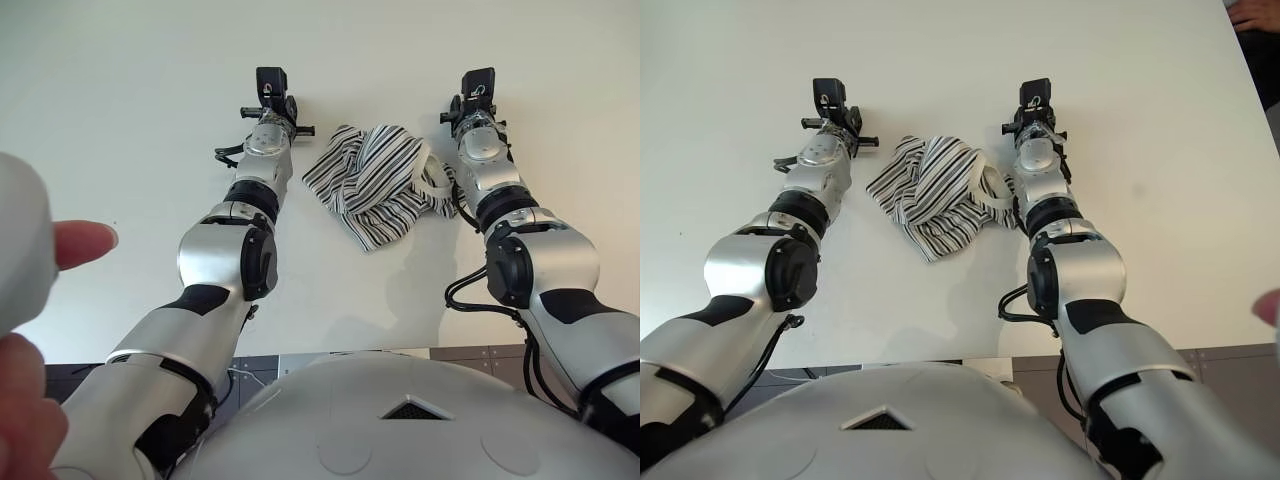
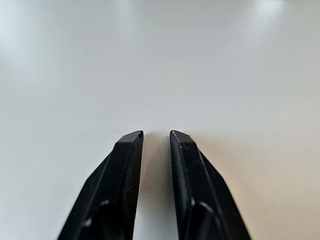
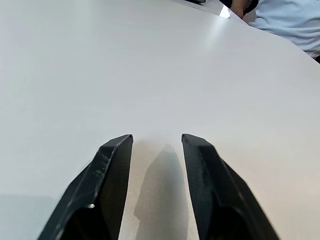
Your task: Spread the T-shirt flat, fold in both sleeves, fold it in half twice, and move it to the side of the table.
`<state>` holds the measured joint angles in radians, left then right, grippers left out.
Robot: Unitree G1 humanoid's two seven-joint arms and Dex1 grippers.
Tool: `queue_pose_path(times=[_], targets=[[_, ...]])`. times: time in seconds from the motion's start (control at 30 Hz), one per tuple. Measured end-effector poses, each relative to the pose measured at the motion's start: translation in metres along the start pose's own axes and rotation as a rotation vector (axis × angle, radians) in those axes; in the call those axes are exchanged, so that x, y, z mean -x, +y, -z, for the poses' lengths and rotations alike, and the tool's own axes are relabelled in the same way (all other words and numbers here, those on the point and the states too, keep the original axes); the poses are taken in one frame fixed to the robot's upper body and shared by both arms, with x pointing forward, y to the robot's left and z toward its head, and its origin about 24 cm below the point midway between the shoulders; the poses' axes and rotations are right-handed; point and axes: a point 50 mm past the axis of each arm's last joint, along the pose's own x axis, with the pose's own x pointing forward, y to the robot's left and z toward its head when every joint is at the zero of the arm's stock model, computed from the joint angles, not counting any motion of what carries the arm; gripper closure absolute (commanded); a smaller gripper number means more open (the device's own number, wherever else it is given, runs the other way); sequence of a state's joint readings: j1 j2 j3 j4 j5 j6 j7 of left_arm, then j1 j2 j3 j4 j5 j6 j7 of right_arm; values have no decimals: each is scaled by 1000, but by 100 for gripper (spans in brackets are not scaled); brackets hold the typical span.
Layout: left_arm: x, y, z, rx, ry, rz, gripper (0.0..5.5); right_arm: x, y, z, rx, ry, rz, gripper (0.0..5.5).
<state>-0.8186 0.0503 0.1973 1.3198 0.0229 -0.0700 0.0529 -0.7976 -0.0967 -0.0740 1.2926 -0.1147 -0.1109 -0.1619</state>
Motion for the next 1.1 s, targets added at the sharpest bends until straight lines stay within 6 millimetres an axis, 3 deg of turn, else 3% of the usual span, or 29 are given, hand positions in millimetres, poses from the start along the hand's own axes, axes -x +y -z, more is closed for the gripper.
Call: queue_pose_path(times=[0.6, 1.1], targets=[[0, -1, 0, -2, -3, 3, 453, 0, 0, 2, 8, -2, 1, 371], [1, 4, 2, -52, -12, 55, 453, 7, 6, 10, -65, -40, 104, 371]])
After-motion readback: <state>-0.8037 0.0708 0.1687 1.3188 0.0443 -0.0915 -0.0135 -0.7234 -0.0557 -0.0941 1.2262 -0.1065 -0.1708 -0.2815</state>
